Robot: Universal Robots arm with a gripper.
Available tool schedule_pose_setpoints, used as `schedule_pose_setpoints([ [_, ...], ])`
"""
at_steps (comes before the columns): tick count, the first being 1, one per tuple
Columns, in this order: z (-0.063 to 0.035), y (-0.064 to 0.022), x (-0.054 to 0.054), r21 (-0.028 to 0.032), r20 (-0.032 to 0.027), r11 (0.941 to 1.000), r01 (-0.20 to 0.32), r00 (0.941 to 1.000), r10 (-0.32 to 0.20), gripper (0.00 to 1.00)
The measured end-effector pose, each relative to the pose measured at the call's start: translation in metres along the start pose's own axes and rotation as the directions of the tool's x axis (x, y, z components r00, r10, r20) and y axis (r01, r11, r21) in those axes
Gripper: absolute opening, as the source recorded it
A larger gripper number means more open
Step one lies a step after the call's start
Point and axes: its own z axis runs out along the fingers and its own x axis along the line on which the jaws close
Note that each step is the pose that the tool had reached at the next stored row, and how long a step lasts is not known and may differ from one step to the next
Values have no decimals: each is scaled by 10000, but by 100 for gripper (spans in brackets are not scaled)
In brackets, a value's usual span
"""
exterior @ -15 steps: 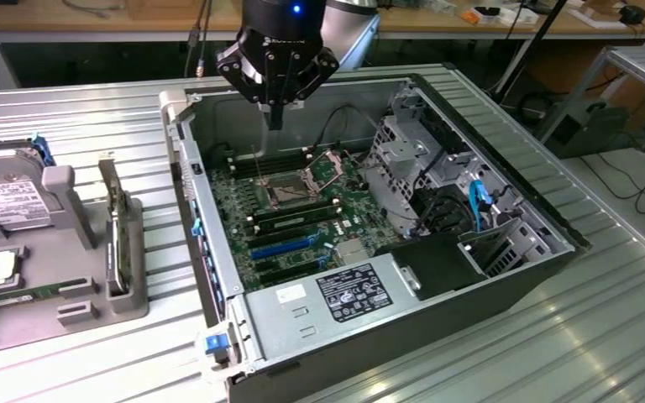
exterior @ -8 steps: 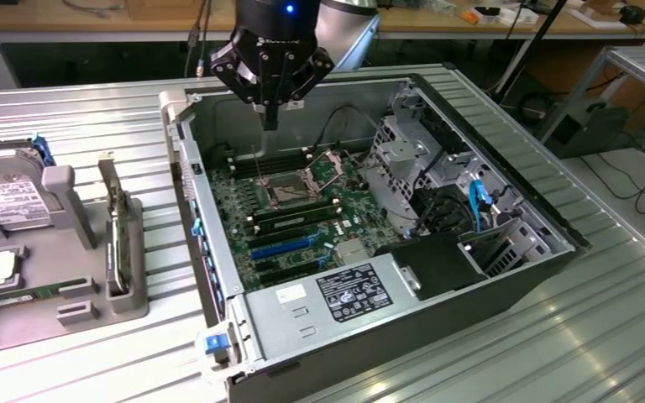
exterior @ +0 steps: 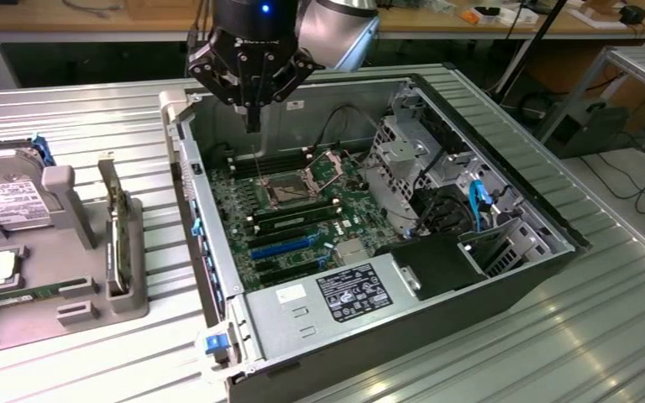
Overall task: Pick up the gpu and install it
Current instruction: 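Reach for the gpu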
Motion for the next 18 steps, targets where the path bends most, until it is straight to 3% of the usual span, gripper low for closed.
schedule_pose_setpoints([
  [18,-11,-27,369,1,-1,10000,13,10000,-13,11],
])
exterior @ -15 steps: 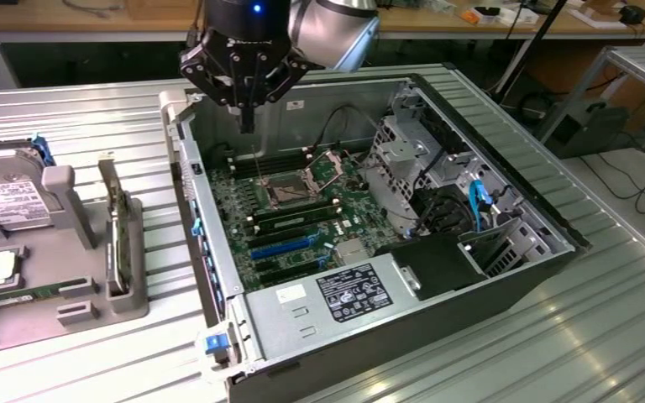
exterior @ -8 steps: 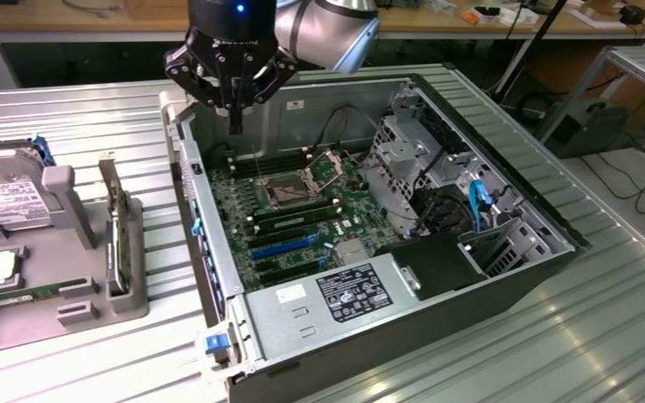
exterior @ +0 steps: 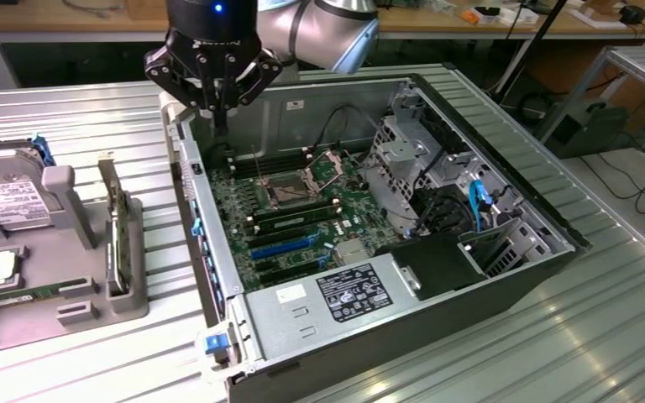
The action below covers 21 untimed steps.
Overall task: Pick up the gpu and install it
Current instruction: 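Reach for the gpu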
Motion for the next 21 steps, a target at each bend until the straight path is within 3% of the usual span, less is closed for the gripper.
schedule_pose_setpoints([
  [21,-10,-28,383,-1,0,10000,9,10000,-9,11],
])
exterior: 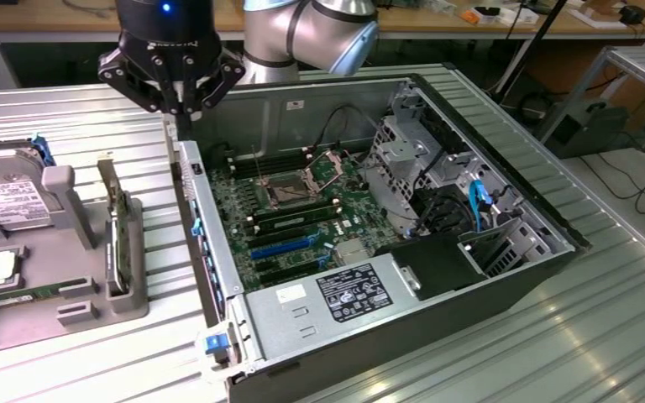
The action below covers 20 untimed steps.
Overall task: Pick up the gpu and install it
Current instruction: 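Reach for the gpu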
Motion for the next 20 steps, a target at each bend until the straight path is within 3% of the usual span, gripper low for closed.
schedule_pose_setpoints([
  [20,-14,-35,513,0,0,10000,-1,10000,1,11],
])
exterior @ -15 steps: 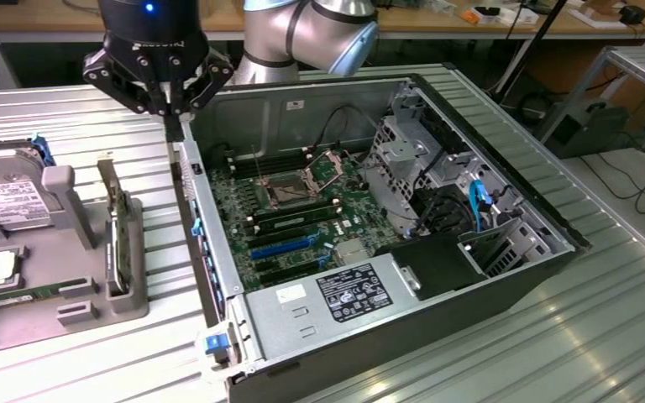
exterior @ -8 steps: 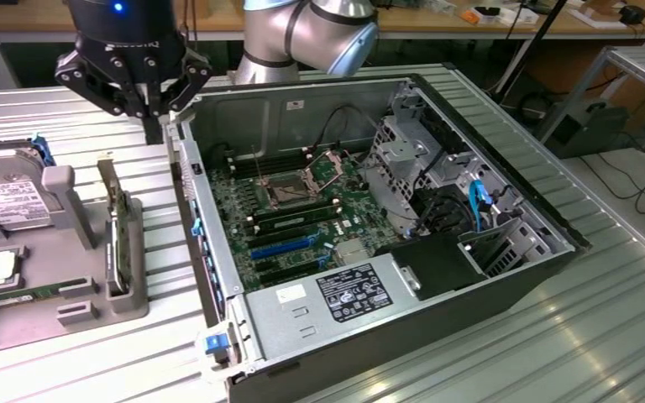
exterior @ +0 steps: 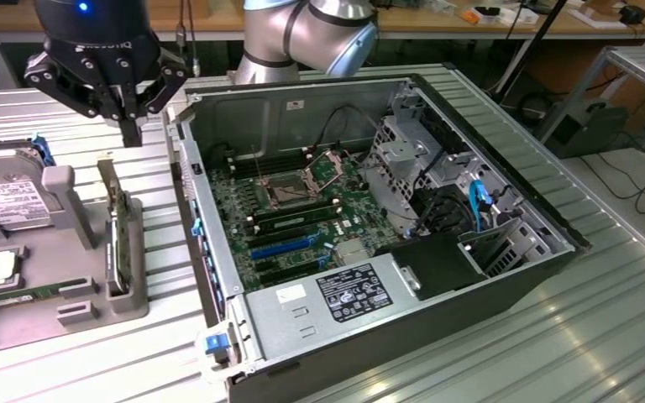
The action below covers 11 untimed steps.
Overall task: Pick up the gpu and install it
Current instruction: 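Reach for the gpu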
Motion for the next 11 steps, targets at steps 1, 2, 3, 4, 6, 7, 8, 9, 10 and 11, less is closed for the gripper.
schedule_pose_setpoints([
  [1,-1,-2,35,0,0,10000,0,10000,0,11],
  [2,-1,-4,59,-1,0,10000,0,10000,0,11],
  [3,-2,-5,74,0,0,10000,0,10000,0,11],
  [4,-2,-7,98,0,0,10000,0,10000,0,11],
  [6,-3,-9,130,0,-1,10000,0,10000,0,11],
  [7,-4,-10,149,0,-2,10000,1,10000,-1,11],
  [8,-4,-12,175,0,-3,10000,0,10000,0,11],
  [9,-4,-13,189,0,-4,10000,0,10000,0,11],
  [10,-4,-14,201,0,-5,10000,0,10000,0,11],
  [11,-5,-15,223,0,-6,10000,0,10000,0,11],
])
